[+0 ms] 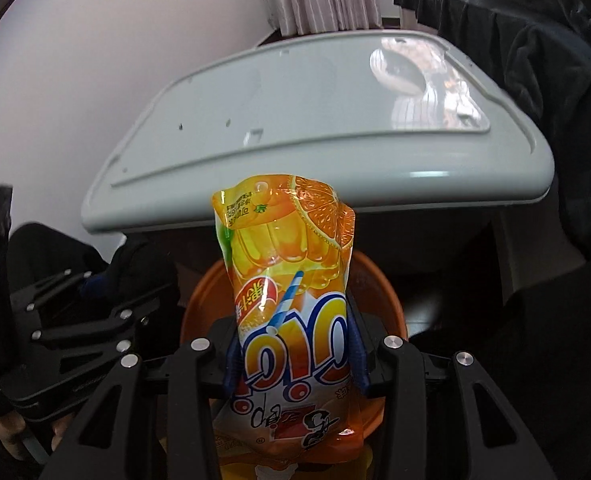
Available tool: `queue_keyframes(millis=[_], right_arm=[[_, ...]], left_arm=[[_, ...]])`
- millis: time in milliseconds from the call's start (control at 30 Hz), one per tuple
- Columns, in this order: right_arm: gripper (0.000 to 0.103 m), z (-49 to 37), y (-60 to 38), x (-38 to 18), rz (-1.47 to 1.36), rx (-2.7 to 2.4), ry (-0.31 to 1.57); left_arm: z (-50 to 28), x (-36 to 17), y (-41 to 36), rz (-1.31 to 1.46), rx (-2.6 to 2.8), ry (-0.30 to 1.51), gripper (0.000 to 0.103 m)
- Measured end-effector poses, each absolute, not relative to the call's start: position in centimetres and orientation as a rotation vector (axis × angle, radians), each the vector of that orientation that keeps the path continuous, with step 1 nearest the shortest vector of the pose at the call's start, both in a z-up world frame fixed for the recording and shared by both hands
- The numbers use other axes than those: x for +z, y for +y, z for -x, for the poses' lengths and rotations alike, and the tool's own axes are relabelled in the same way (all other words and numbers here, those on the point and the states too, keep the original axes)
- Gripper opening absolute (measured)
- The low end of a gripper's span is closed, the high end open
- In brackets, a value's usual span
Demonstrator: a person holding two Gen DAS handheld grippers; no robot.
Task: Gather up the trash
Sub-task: 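Carry the juice pouch and black item to the bucket and release both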
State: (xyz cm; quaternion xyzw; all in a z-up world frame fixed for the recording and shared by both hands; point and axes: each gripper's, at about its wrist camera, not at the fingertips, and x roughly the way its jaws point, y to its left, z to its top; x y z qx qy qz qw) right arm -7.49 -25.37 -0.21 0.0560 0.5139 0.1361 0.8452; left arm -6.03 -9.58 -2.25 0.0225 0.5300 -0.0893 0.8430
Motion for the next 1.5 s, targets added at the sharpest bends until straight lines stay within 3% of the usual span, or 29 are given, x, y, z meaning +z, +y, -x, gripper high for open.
queue_keyframes(millis=[567,633,700,767,933,1200,1300,1500], right_arm=[[0.043,6.4,-25.4,-1.7,-0.144,0.267,1.126],[0.047,6.8,-25.5,-1.6,-0.137,0.262,1.125],[0.063,6.9,-25.4,-1.4,-0.124,0.251,1.111],[0.070,7.1,-25.4,-0.8,-0.106,0.234,1.082],[0.071,7.3,-26.0,-0.3,-0.109,0.198,1.049],[0.095,7.9,-26.9,1.1,-0.075,0.106,0.952],[0.098,7.9,-27.1,1.6,-0.069,0.082,0.925],[0.098,7.7,-27.1,2.6,-0.050,0.054,0.886]], left_arm=[[5.4,-3.7,-9.6,-0.034,-0.189,1.186,0.053],[5.6,-3.8,-9.5,-0.042,-0.188,1.191,0.058],[5.5,-3.9,-9.8,-0.075,-0.159,1.195,0.060],[5.5,-3.9,-10.0,-0.092,-0.149,1.195,0.070],[5.3,-3.8,-9.6,-0.078,-0.130,1.202,0.072],[5.5,-2.6,-9.2,-0.044,-0.146,1.151,0.072],[5.6,-1.2,-8.3,-0.005,-0.162,1.086,0.072],[6.5,2.6,-6.1,0.124,-0.218,0.913,0.087]])
